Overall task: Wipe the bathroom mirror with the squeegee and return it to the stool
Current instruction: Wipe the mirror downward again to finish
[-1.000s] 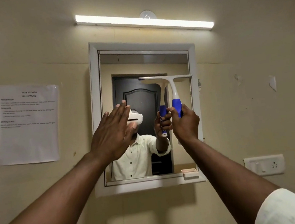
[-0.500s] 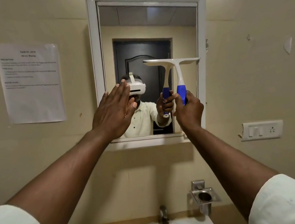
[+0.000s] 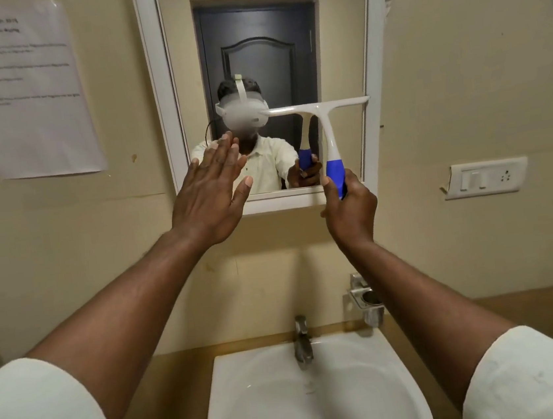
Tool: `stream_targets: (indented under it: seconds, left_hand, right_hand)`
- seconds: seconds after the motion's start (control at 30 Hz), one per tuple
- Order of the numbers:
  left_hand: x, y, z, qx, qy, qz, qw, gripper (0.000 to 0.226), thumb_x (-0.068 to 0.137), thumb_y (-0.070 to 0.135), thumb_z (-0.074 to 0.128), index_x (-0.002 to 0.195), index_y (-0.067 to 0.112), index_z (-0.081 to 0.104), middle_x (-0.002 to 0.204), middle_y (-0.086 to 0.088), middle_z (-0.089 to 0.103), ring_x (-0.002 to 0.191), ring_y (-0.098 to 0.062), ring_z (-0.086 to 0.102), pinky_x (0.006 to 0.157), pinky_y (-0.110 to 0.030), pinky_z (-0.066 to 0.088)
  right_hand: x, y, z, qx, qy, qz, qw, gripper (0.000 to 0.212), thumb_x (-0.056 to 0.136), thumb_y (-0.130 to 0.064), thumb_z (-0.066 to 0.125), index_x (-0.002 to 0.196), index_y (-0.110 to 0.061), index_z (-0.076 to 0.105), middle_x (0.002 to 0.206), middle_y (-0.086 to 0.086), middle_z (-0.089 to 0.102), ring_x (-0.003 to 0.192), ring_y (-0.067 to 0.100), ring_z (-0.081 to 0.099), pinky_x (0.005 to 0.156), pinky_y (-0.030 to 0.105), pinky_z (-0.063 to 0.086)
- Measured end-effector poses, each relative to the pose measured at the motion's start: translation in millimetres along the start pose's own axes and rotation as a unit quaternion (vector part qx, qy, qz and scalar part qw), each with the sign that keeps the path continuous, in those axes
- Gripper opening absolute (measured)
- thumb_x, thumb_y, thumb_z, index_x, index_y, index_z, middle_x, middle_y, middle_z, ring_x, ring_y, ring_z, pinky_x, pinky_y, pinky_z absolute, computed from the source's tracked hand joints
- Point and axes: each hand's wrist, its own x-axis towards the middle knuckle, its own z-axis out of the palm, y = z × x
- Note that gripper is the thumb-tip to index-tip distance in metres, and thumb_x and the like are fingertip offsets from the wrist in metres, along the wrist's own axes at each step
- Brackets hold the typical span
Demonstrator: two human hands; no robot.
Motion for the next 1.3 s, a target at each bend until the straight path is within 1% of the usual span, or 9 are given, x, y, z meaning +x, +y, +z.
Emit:
stream_targets:
  seconds: [0.13,0.23,0.37,0.47,0.63,0.87,1.03,1.2,1.3]
  left_hand:
    - [-10,1,12,-0.01,-0.012,-0.006,1.0,0.061,0.097,0.045,0.023,0.15,0.023,0.002,0.159,0.008,-0.006,0.146,-0.012,-0.001,0.117,-0.036,0.002]
    - [-19,-1,20,-0.014,-0.014,-0.01,1.0,0.061,0.097,0.045,0.025,0.15,0.024,0.0,0.159,0.007,-0.004,0.146,-0.013,-0.001,0.116,-0.034,0.001]
    - [-31,-5,30,-0.015,-0.024,-0.023,0.999,0.062,0.097,0.044,0.026,0.15,0.025,-0.001,0.159,0.007,-0.003,0.146,-0.012,-0.002,0.116,-0.034,0.0]
    - [-38,-8,34,-0.023,-0.03,-0.031,0.999,0.062,0.097,0.044,0.027,0.149,0.026,0.0,0.159,0.008,-0.004,0.145,-0.008,-0.002,0.116,-0.034,0.001]
    - [-48,-9,40,-0.016,-0.035,-0.03,0.999,0.061,0.097,0.044,0.025,0.149,0.024,0.0,0.159,0.006,-0.004,0.145,-0.009,-0.001,0.115,-0.033,0.0]
    - [-60,-6,46,0.0,-0.061,-0.038,0.997,0.061,0.097,0.044,0.022,0.149,0.019,0.003,0.159,0.002,-0.006,0.145,-0.01,-0.003,0.118,-0.036,0.001]
    - [-62,-3,48,-0.001,-0.068,-0.041,0.997,0.061,0.097,0.045,0.022,0.149,0.019,0.003,0.159,0.002,-0.006,0.145,-0.011,-0.003,0.119,-0.038,0.002]
    - [-48,-9,38,-0.008,-0.04,-0.042,0.998,0.062,0.096,0.046,0.022,0.149,0.022,0.001,0.159,0.006,-0.006,0.145,-0.009,-0.004,0.117,-0.035,0.001]
    - [-31,-18,23,0.002,-0.012,-0.044,0.999,0.062,0.096,0.046,0.022,0.149,0.024,0.0,0.159,0.007,-0.005,0.145,-0.009,-0.003,0.117,-0.034,0.001]
  right_hand:
    - [-19,14,-2,-0.008,-0.013,0.016,1.0,0.028,0.094,-0.033,0.051,0.1,-0.007,0.058,0.079,0.01,0.059,0.07,0.035,0.065,0.069,0.038,0.055]
    - [-34,24,-1,-0.012,-0.023,0.031,0.999,0.023,0.094,-0.032,0.052,0.097,-0.009,0.056,0.078,0.013,0.06,0.069,0.033,0.064,0.066,0.034,0.053]
    - [-55,39,-1,-0.017,-0.03,0.051,0.998,0.017,0.094,-0.031,0.053,0.085,-0.017,0.05,0.076,0.015,0.059,0.07,0.038,0.063,0.066,0.042,0.052]
    - [-68,46,-1,-0.019,-0.037,0.072,0.997,0.016,0.094,-0.031,0.053,0.086,-0.017,0.051,0.077,0.013,0.058,0.071,0.039,0.063,0.069,0.048,0.053]
    - [-84,54,-1,-0.025,-0.049,0.098,0.994,0.02,0.093,-0.033,0.053,0.089,-0.013,0.051,0.078,0.013,0.058,0.071,0.04,0.063,0.067,0.052,0.054]
    - [-100,64,-7,-0.04,-0.061,0.115,0.991,0.022,0.093,-0.031,0.054,0.097,-0.009,0.055,0.078,0.011,0.056,0.072,0.04,0.063,0.07,0.052,0.053]
    - [-98,63,-8,-0.038,-0.059,0.118,0.991,0.022,0.092,-0.032,0.055,0.099,-0.011,0.055,0.078,0.009,0.056,0.072,0.039,0.064,0.07,0.051,0.053]
    - [-89,56,-5,-0.005,-0.044,0.109,0.993,0.016,0.091,-0.032,0.055,0.089,-0.017,0.051,0.077,0.011,0.059,0.069,0.039,0.062,0.067,0.053,0.053]
    - [-61,34,3,0.016,-0.035,0.069,0.997,0.017,0.092,-0.03,0.055,0.088,-0.014,0.053,0.075,0.012,0.06,0.067,0.037,0.061,0.067,0.046,0.053]
